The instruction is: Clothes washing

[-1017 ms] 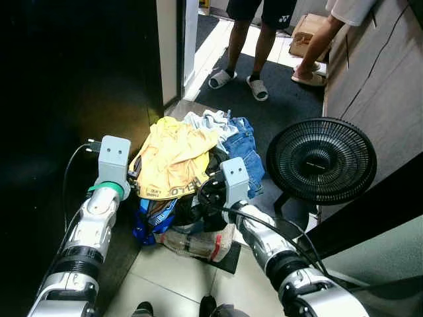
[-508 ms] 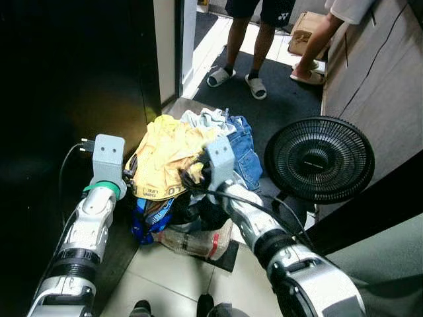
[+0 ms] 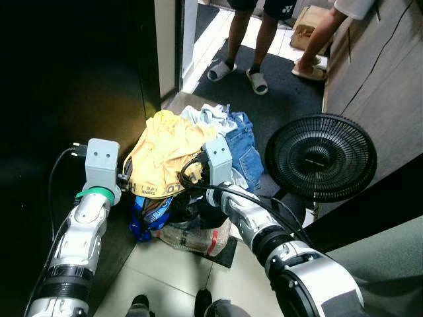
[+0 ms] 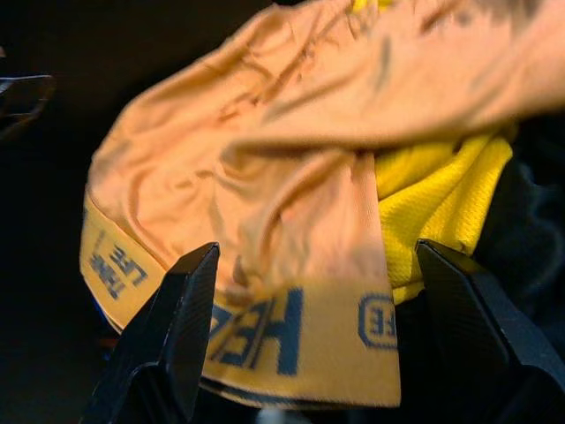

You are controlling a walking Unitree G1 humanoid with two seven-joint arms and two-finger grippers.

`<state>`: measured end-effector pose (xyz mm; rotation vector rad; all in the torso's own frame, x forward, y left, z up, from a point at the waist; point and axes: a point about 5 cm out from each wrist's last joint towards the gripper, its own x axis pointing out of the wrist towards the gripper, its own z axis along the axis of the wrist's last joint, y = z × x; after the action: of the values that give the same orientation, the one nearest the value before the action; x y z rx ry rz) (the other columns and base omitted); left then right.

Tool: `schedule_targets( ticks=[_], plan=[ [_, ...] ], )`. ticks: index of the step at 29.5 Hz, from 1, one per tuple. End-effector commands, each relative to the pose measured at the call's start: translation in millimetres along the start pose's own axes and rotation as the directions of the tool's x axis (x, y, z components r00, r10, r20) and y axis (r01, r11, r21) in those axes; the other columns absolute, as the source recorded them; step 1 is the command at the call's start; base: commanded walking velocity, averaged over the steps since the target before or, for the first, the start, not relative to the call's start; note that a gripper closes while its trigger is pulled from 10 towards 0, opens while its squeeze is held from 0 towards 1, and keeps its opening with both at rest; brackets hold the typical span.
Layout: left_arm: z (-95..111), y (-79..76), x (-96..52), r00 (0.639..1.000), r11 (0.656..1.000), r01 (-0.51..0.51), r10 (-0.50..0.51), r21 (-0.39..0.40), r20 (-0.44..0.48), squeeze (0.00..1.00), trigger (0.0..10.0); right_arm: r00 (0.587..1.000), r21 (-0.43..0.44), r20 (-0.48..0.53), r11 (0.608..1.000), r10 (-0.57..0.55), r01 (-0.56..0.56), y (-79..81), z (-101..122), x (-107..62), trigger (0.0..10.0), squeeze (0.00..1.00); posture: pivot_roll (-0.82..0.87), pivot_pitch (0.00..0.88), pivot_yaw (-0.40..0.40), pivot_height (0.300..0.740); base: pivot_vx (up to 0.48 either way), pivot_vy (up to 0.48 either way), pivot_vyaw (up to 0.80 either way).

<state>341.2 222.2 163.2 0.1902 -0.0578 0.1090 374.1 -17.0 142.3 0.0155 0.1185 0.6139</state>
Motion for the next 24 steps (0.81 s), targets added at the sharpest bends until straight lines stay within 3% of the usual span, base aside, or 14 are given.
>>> schedule_targets(
  ticks=[1, 2, 3, 4, 5, 17, 24],
  plan=[
    [-13, 17.1, -7.3, 0.996, 0.997, -0.071, 0.07, -0.005, -0.063, 0.0, 10.0, 0.999, 0.034, -0.046, 0.999, 0.001, 0.001, 4.2, -13, -1.8, 10.0, 0.0, 0.27, 0.327, -0.081, 0.74, 0.0, 0.0, 0.0],
    [-14, 18.7, -9.5, 0.995, 0.997, -0.076, 0.076, -0.003, -0.066, 0.0, 10.0, 0.999, 0.034, -0.043, 0.999, -0.001, 0.002, 3.0, -10, -1.1, 8.7, 0.0, 0.27, 0.331, -0.081, 0.74, 0.0, 0.0, 0.0],
    [-14, 19.2, -10.4, 0.995, 0.997, -0.08, 0.079, -0.003, -0.068, 0.0, 10.0, 0.999, 0.036, -0.04, 0.999, 0.002, -0.001, 2.8, -9, -0.6, 3.9, 0.0, 0.27, 0.331, -0.083, 0.74, 0.0, 0.0, 0.0],
    [-14, 19.2, -10.4, 0.995, 0.997, -0.08, 0.079, -0.003, -0.068, 0.0, 10.0, 0.999, 0.036, -0.04, 0.999, 0.002, -0.001, 2.8, -9, -0.6, 3.9, 0.0, 0.27, 0.331, -0.083, 0.74, 0.0, 0.0, 0.0],
    [-14, 19.9, -11.6, 0.994, 0.996, -0.084, 0.084, -0.002, -0.07, 0.0, 10.0, 0.999, 0.043, -0.034, 0.999, 0.004, -0.003, 2.3, -6, 0.0, 0.0, 0.0, 0.28, 0.331, -0.084, 0.74, 0.0, 0.0, 0.0],
    [-13, 17.7, -13.6, 0.993, 0.996, -0.091, 0.089, -0.012, -0.078, 0.0, 10.0, 0.996, 0.087, 0.052, 0.994, 0.066, -0.071, 2.8, 14, 3.8, 0.0, 0.0, 0.26, 0.31, -0.084, 0.74, 0.0, 0.0, 0.0],
    [-7, 14.6, -8.7, 0.994, 0.997, -0.079, 0.078, -0.02, -0.071, 0.0, 10.0, 0.976, 0.23, 0.185, 0.96, 0.119, -0.16, -1.6, 32, 2.9, 0.0, 0.0, 0.24, 0.293, -0.068, 0.74, 0.0, 0.0, 0.0]
  ],
)
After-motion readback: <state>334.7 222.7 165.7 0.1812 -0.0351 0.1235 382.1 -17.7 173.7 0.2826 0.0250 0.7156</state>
